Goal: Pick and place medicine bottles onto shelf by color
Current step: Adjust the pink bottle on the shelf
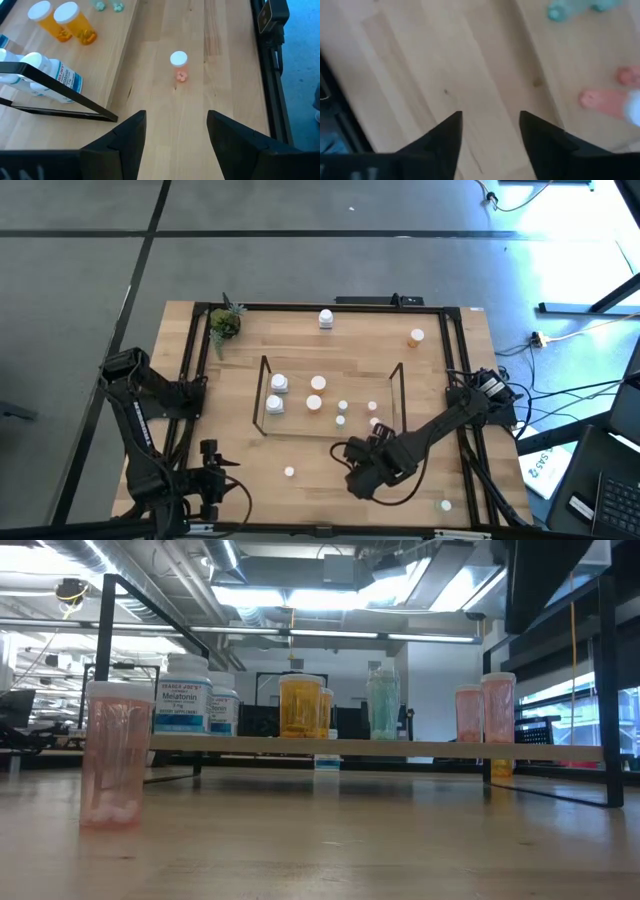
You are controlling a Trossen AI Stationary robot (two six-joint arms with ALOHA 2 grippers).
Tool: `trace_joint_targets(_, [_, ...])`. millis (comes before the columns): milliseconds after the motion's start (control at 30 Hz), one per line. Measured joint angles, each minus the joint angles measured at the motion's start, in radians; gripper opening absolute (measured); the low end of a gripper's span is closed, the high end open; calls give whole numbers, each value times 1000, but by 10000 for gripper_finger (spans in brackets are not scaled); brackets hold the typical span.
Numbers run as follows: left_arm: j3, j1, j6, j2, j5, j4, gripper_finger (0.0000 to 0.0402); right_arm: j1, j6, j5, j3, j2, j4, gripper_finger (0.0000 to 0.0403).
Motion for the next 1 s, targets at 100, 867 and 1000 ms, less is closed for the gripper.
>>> trace_joint_targets(100, [0, 0, -1, 0, 0, 0, 203, 8, -67, 0, 0, 0, 48, 161])
trace_joint_targets(867, [0, 0, -3, 0, 0, 0, 203, -9, 130, 131, -221, 4, 4, 122])
trace_joint_targets(1000, [0, 0, -3, 0, 0, 4, 203, -14, 139, 150, -259, 4, 4, 122])
